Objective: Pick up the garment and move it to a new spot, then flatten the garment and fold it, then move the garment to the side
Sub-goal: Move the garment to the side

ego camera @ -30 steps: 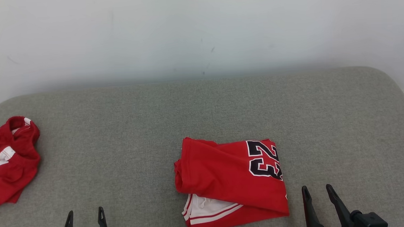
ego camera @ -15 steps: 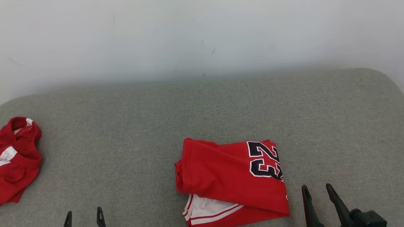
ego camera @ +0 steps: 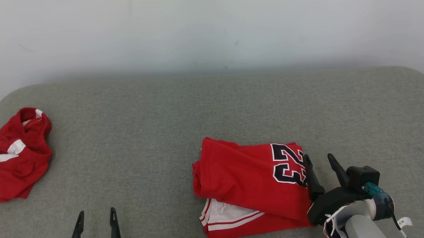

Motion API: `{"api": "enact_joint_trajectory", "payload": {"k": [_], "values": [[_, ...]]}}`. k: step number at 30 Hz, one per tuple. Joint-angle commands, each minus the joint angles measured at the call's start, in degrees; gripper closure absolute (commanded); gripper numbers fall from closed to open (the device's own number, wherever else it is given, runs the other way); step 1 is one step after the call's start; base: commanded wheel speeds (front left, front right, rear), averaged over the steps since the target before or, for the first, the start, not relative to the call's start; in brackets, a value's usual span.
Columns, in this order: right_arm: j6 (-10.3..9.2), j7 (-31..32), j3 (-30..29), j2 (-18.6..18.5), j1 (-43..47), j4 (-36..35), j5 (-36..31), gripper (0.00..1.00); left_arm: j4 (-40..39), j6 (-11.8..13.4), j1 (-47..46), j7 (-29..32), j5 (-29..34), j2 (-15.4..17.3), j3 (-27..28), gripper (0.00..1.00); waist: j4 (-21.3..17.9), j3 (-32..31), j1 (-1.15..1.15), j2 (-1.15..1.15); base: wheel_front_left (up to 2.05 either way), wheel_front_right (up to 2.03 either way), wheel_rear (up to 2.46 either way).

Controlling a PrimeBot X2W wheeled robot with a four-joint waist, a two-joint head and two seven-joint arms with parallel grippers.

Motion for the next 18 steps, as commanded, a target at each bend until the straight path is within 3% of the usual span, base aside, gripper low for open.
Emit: {"api": "enact_joint_trajectory", "payload": {"k": [1, 6, 11, 17, 18], "values": [[-0.09, 0.00, 0.03, -0.05, -1.01, 2.87, 0.22, 0.00, 0.12, 0.05, -0.70, -0.18, -0.16, 0.02, -0.29, 0.00, 1.03, 0.83, -0.01, 0.00, 0.00, 0.00, 0.00], [-0.09, -0.01, -0.33, 0.01, -5.41, 14.45, 1.89, 0.00, 0.47, 0.19, -1.50, -0.18, -0.19, 0.01, -0.81, 0.00, 1.89, 1.35, -0.01, 0.00, 0.00, 0.00, 0.00], [-0.09, -0.02, 0.78, 0.14, -7.40, 19.59, 4.25, 0.00, 0.51, 0.25, -1.46, -0.18, -0.39, 0.01, -0.81, 0.00, 1.93, 1.69, -0.01, 0.00, 0.00, 0.00, 0.00], [-0.08, 1.05, 8.69, 0.38, -8.97, 24.94, 11.49, 0.00, 0.77, 0.08, -2.76, -0.18, -0.39, 0.02, -1.49, 0.00, 2.32, 2.60, -0.01, 0.00, 0.00, 0.00, 0.00], [0.01, 1.18, 10.03, 0.49, -9.21, 25.30, 12.82, 0.49, 0.78, 0.10, -2.77, -0.18, -0.38, 0.03, -1.54, 0.00, 2.37, 2.71, -0.01, 0.00, 0.00, 0.00, 0.00]]}}
